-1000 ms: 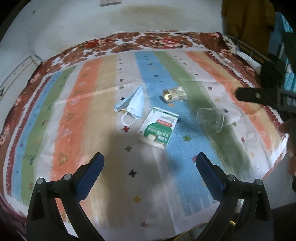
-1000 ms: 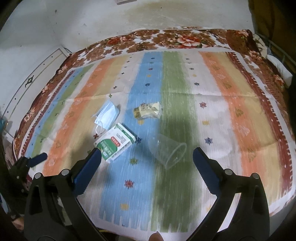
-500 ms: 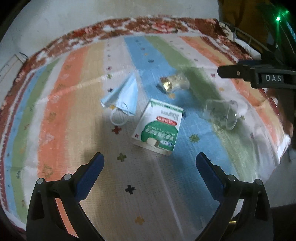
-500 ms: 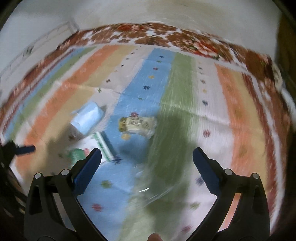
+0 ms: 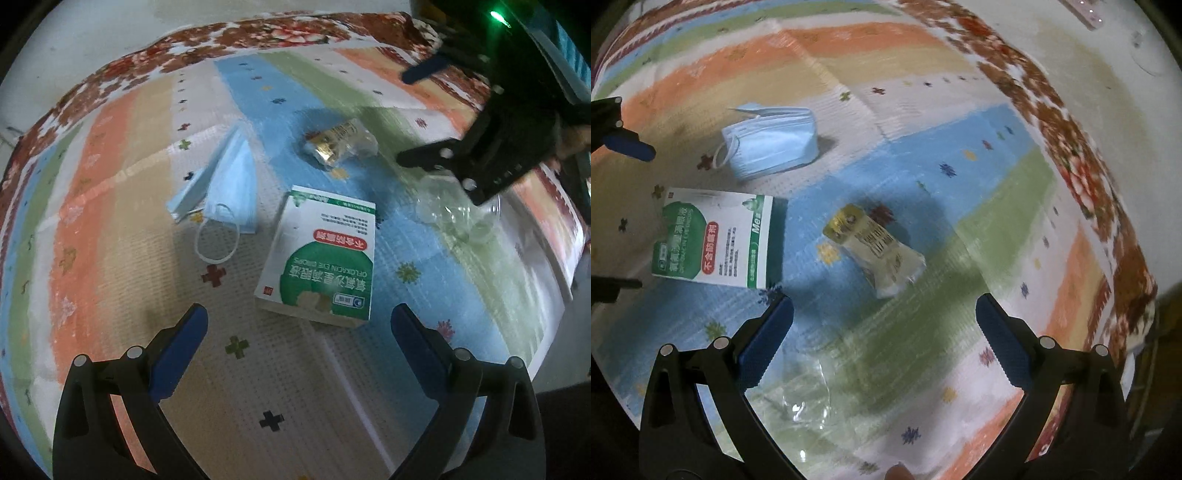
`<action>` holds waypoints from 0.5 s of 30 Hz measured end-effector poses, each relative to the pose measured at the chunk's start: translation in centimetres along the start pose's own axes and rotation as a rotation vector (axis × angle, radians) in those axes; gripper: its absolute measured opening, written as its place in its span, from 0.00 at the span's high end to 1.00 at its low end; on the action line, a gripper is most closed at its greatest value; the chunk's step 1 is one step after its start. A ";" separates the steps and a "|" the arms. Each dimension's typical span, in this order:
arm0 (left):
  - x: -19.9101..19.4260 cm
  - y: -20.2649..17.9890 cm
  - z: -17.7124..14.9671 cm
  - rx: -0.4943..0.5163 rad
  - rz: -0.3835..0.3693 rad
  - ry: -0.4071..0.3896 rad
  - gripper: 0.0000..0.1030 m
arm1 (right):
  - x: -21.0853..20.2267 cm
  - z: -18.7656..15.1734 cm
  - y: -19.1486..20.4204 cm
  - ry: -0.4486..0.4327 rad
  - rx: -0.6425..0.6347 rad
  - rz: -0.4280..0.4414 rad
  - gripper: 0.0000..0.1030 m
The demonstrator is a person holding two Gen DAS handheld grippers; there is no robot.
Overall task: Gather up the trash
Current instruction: 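Grasp the green-white eye-drop box with left tool while right grasps the yellow snack packet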
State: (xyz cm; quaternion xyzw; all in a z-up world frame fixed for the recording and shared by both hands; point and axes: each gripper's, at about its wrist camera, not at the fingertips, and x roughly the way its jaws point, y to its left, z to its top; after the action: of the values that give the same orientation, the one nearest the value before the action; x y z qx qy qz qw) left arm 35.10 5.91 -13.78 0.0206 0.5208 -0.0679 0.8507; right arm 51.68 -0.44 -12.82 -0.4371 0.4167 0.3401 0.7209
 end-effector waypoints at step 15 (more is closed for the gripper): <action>3.8 -0.6 1.1 0.050 -0.005 -0.026 0.06 | 6.6 2.9 0.7 0.082 -0.143 0.010 0.18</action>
State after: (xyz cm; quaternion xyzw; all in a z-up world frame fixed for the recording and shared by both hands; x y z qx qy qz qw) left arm 37.65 4.86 -16.61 0.0399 0.5081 -0.0831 0.8564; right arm 54.71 3.27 -18.22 -0.4992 0.4227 0.3543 0.6683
